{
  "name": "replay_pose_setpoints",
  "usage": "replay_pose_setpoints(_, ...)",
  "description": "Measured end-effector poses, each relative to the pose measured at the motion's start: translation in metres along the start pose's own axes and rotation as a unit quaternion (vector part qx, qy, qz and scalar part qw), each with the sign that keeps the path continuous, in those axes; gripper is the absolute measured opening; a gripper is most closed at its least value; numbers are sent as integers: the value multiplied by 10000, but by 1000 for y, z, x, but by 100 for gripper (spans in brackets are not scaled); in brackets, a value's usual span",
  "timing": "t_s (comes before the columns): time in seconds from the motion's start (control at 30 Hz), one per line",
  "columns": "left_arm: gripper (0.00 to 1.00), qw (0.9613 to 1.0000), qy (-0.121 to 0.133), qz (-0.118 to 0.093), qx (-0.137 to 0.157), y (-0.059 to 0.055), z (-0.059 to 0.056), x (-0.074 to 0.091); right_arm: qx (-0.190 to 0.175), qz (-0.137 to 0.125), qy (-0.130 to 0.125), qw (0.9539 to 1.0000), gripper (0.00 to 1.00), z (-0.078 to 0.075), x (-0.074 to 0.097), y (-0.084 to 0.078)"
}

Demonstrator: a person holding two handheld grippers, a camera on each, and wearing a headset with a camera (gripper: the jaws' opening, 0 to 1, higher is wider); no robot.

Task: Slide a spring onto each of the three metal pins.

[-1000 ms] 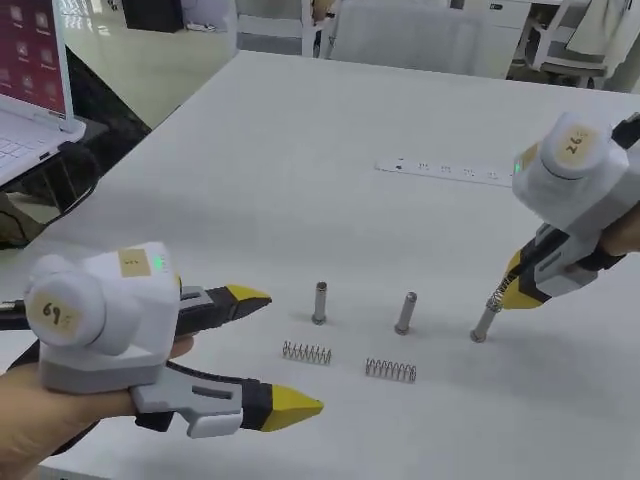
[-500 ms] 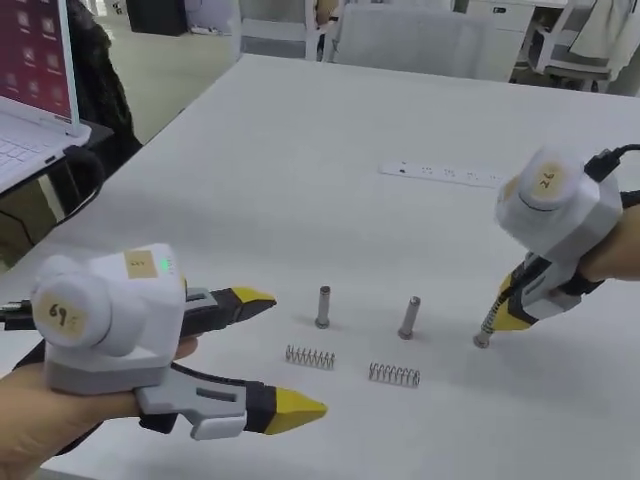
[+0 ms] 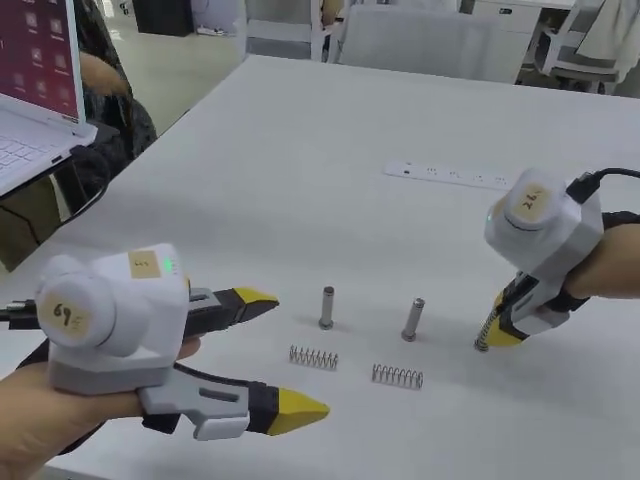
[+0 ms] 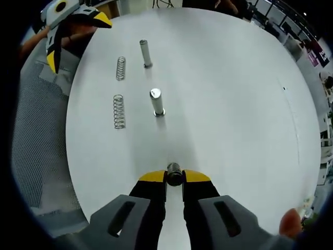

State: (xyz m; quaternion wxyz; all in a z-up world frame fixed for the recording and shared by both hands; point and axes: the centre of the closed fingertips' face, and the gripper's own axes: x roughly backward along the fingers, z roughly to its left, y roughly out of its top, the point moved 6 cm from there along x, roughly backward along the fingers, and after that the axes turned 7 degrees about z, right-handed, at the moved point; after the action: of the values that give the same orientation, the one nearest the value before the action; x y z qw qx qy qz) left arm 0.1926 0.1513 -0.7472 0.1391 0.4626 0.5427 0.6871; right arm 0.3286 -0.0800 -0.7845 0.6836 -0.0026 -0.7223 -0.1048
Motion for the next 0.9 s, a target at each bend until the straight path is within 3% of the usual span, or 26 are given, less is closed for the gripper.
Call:
replay_pose_setpoints(0.47, 67, 10000, -7, 16, 6, -2, 0, -1, 2, -46, -45, 10000, 21, 1, 2, 0)
replay_pose_setpoints(0.9, 67, 10000, -21, 24, -25, -1, -1, -2, 339, -239, -290, 9987, 24, 14, 24, 22)
